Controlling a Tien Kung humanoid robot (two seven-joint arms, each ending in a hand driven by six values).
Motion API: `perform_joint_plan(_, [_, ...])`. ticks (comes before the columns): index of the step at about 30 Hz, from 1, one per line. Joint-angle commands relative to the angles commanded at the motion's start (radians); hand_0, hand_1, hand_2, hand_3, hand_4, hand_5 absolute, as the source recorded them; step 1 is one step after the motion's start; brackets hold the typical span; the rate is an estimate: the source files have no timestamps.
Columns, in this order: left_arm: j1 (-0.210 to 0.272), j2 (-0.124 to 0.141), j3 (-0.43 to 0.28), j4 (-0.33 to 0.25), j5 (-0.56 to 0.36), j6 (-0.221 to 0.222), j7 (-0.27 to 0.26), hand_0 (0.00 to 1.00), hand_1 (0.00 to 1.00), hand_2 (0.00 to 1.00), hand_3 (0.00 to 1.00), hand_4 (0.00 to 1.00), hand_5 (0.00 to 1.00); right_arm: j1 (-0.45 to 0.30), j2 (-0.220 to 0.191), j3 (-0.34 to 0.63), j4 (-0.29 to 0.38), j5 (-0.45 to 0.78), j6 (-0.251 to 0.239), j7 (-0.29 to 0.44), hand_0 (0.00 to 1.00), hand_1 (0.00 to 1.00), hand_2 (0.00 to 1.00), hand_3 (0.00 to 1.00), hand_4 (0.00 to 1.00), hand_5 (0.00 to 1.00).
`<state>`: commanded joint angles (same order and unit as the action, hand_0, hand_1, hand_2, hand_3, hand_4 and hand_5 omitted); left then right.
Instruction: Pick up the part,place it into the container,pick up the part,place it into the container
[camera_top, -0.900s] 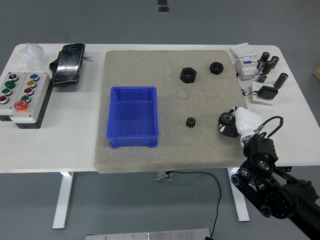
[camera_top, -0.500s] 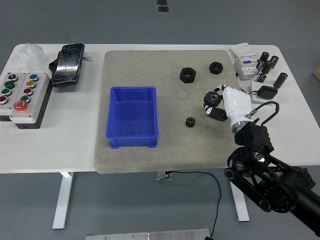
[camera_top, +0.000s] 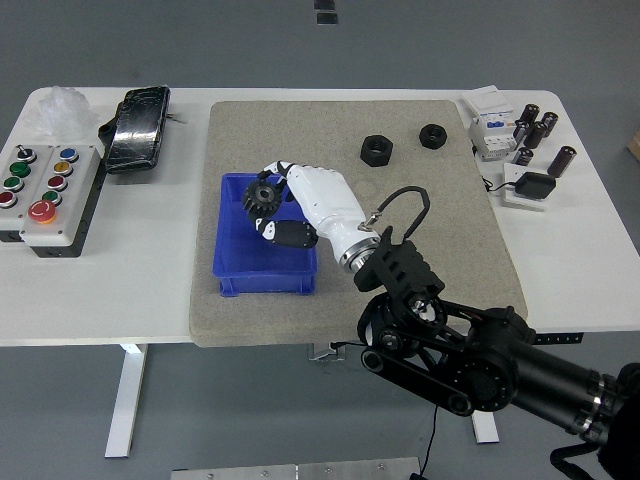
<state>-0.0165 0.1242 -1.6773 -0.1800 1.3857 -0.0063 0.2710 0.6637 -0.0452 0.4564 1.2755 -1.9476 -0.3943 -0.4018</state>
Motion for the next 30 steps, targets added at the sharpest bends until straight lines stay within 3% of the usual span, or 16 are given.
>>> perform_joint_plan(1, [0.0,0.0,0.0,0.0,0.0,0.0,0.0,0.617,0.512,0.551,0.642,0.639,0.41,0.005,0.003,-0.014,-0.005,-0.012,0.015,-0.006,0.515,0.723,0.75,0.682,0.414,0.218])
perform_joint_plan(6, [-0.001,0.0,0.003,0.0,-0.001,0.0,-0.001,0.617,0.512,0.551,0.642,0.639,0.41,0.029,0.012,-0.057,-0.012,-0.105,0.102,-0.06,0.515,0.723,0.75,0.682,0.414,0.218])
perform_joint_plan(7, [-0.002,0.0,0.004,0.0,-0.001,-0.001,-0.001,0.617,0.512,0.551,0.642,0.639,0.411,0.031,0.013,-0.059,-0.011,-0.119,0.11,-0.067,0.509,0.774,0.809,0.753,0.618,0.235])
perform_joint_plan(8, [-0.002,0.0,0.005,0.0,-0.002,-0.001,-0.001,0.617,0.512,0.551,0.642,0.639,0.411,0.033,0.014,-0.062,-0.009,-0.133,0.119,-0.075,0.509,0.774,0.809,0.753,0.618,0.235])
perform_joint_plan(12, [-0.002,0.0,0.005,0.0,-0.002,-0.001,-0.002,0.617,0.512,0.551,0.642,0.639,0.411,0.036,0.014,-0.063,-0.006,-0.161,0.123,-0.092,0.509,0.774,0.809,0.753,0.618,0.235])
perform_joint_plan(13, [-0.002,0.0,0.005,0.0,-0.001,-0.001,-0.002,0.617,0.512,0.551,0.642,0.639,0.41,0.036,0.014,-0.063,-0.007,-0.164,0.123,-0.095,0.503,0.779,0.813,0.796,0.72,0.278])
perform_joint_plan(18, [-0.002,0.0,0.004,0.0,0.001,-0.002,-0.003,0.617,0.512,0.551,0.642,0.639,0.41,0.033,0.016,-0.061,-0.023,-0.166,0.129,-0.117,0.503,0.779,0.813,0.796,0.72,0.278])
perform_joint_plan(19, [-0.002,0.0,0.005,0.0,0.001,-0.002,-0.003,0.617,0.512,0.551,0.641,0.638,0.413,0.031,0.017,-0.059,-0.029,-0.165,0.133,-0.124,0.517,0.794,0.825,0.846,0.806,0.321])
perform_joint_plan(30, [0.0,0.0,0.006,0.0,0.0,-0.003,-0.004,0.618,0.512,0.551,0.641,0.637,0.411,0.013,0.012,-0.003,-0.04,-0.2,0.171,-0.173,0.548,0.807,0.883,0.909,0.818,0.318])
